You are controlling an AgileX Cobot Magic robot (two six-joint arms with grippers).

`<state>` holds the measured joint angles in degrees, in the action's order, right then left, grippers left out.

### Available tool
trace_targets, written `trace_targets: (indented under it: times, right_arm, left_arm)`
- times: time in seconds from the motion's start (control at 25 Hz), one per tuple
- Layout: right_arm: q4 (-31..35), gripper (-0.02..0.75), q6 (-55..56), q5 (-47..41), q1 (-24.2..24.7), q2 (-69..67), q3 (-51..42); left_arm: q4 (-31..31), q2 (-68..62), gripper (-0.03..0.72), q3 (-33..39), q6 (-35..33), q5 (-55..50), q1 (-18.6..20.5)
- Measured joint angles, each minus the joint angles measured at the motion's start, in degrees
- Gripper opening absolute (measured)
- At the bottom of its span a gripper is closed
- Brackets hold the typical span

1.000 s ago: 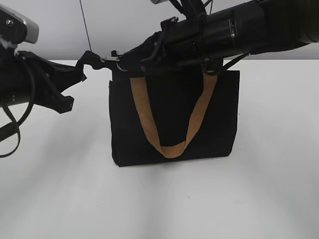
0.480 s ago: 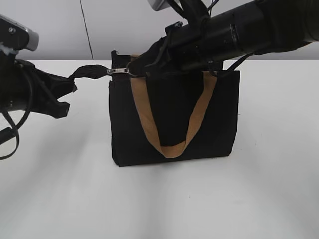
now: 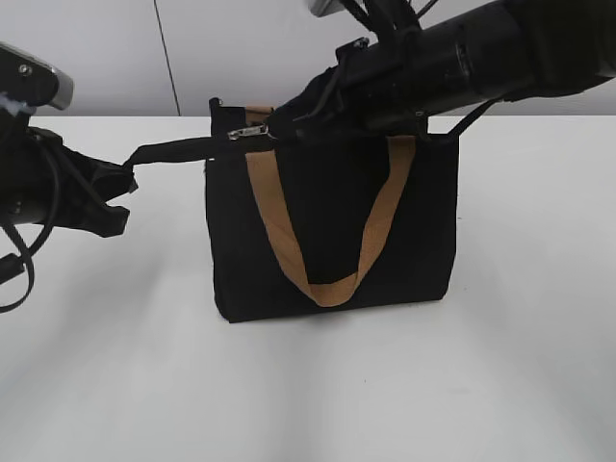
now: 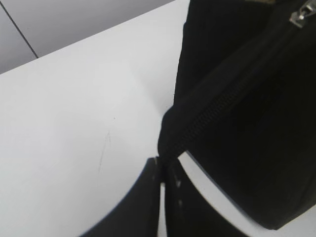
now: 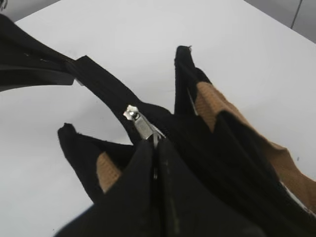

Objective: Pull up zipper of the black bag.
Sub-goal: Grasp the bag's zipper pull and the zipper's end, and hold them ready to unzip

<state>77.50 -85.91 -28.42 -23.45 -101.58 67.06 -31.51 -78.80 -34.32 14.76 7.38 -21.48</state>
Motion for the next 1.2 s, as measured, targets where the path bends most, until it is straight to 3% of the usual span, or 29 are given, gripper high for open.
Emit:
trace_targets:
  times: [0.4, 0.84, 1.2]
  right_arm:
    - [-2.2, -0.001, 3.8, -1.1, 5.2, 1.6, 0.0]
    - [-21.3, -0.001, 22.2, -5.0, 11.5, 5.5, 0.0]
    - [-27.7, -0.001, 28.6, -6.8, 15.6, 7.7, 0.0]
  left_arm:
    - [0.4, 0.0, -0.01, 0.0, 0.0, 0.0, 0.0]
    - [0.4, 0.0, -0.01, 0.0, 0.0, 0.2, 0.0]
    - [0.4, 0.0, -0.01, 0.0, 0.0, 0.1, 0.0]
